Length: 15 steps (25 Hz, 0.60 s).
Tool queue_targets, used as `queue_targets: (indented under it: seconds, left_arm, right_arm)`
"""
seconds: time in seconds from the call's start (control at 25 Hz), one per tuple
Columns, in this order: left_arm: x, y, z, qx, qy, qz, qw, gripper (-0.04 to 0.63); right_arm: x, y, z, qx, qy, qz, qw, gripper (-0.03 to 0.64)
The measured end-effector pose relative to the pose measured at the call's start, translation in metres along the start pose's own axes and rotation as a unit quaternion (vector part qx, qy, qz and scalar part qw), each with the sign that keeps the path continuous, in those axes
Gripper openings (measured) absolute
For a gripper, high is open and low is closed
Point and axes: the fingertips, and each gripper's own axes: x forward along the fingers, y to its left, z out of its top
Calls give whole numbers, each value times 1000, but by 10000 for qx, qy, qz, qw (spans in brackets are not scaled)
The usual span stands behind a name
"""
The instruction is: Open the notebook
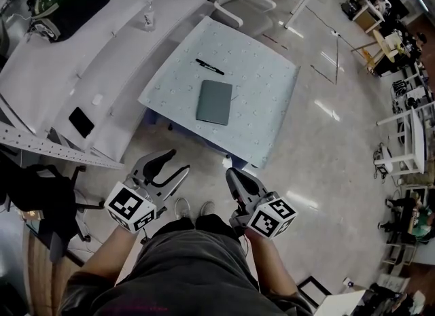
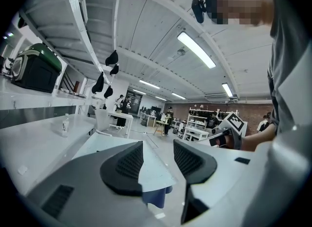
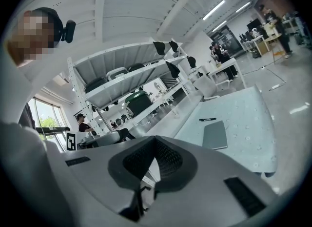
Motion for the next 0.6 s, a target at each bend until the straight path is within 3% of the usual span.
queue_targets:
  seconds: [0.6]
  left_arm:
    - [51, 39, 2, 14, 98, -48, 9999, 193]
  right_arm:
    - [38, -44, 25, 107, -42, -81, 9999, 2]
